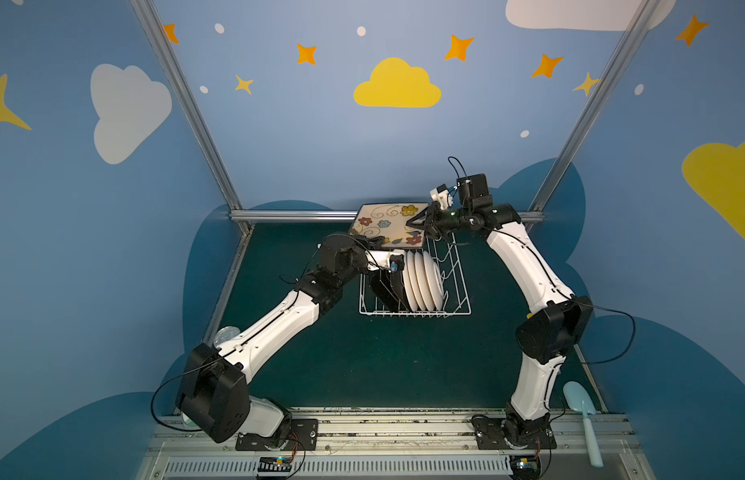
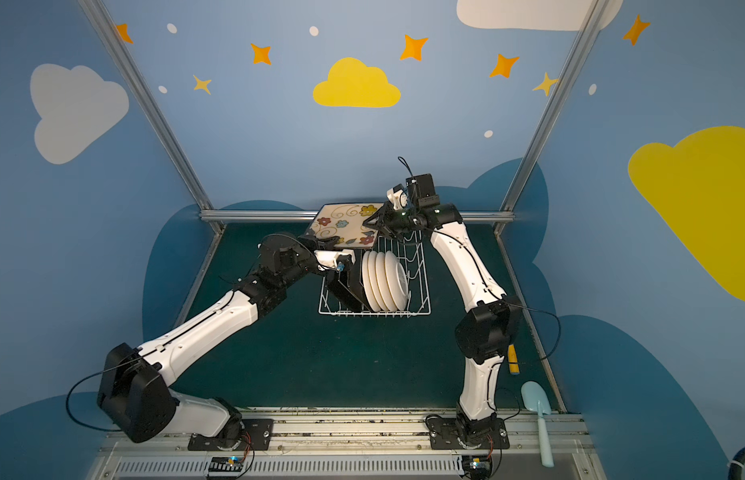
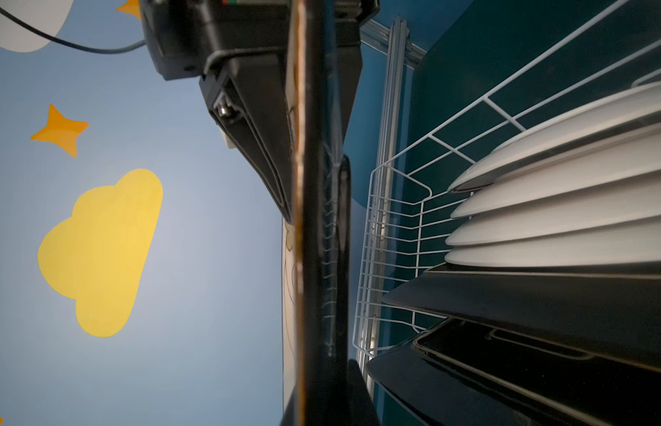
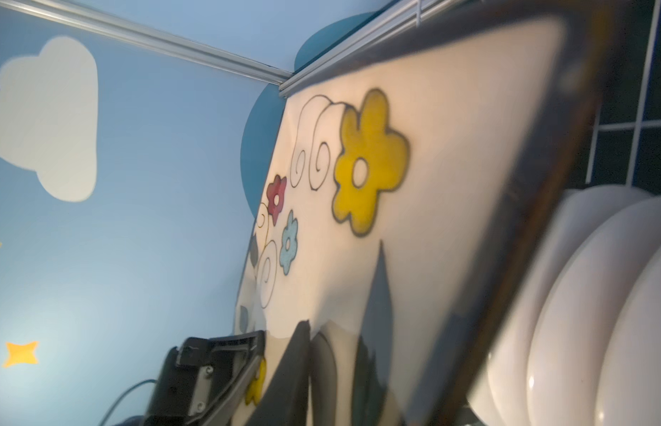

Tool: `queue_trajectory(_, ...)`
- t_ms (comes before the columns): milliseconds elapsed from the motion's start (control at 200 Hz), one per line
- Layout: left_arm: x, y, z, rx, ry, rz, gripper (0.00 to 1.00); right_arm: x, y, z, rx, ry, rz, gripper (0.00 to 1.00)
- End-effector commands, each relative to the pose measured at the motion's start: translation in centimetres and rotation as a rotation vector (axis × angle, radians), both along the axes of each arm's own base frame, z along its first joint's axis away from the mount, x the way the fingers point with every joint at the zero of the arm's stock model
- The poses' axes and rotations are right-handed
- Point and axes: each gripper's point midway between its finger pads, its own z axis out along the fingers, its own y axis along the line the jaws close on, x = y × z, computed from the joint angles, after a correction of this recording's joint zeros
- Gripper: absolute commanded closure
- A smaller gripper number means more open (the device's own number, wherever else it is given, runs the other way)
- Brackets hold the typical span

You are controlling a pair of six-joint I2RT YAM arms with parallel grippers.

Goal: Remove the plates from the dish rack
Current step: 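Lift the flowered plate with the left gripper while the right reaches its far edge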

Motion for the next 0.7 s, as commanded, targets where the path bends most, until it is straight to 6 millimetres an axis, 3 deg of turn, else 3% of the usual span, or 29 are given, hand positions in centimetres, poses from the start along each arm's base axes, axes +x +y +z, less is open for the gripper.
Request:
queue_trajectory(0,-0.5,0.4,9.4,-0.165,-0.273,0.005,0.87,0.1,0.4,0.3,-0.006,-0.041,0.026,0.86)
queue_trajectory(140,-0.1,0.4,8.9,-0.169,-0.261,0.017,0.87,0.1,0.6,0.7,0.03,-0.03,0.037,1.0)
queue_trajectory(215,0.0,0.4,8.7,-0.17,-0.26,0.022,0.82,0.2,0.7,1.1,0.047,-0.033,0.039,1.0)
queue_trajectory(275,0.1,0.4,8.6,-0.176,-0.257,0.028,0.71,0.3,0.7,1.4,0.063,-0.038,0.038,1.0)
queue_trajectory(365,0.5,0.5,8.5,-0.185,-0.253,0.04,0.42,0.4,0.7,2.0,0.088,-0.046,0.037,1.0)
queue_trajectory(546,1.6,0.6,7.6,-0.185,-0.244,0.08,0.06,1.4,-0.1,3.6,0.227,-0.077,-0.001,1.0)
queue_trajectory(581,1.7,0.6,7.3,-0.186,-0.233,0.083,0.01,1.7,-0.4,4.2,0.263,-0.092,-0.013,1.0)
queue_trajectory(696,1.4,0.7,6.1,-0.206,-0.144,0.085,0.0,2.5,-1.7,5.4,0.325,-0.121,-0.045,1.0)
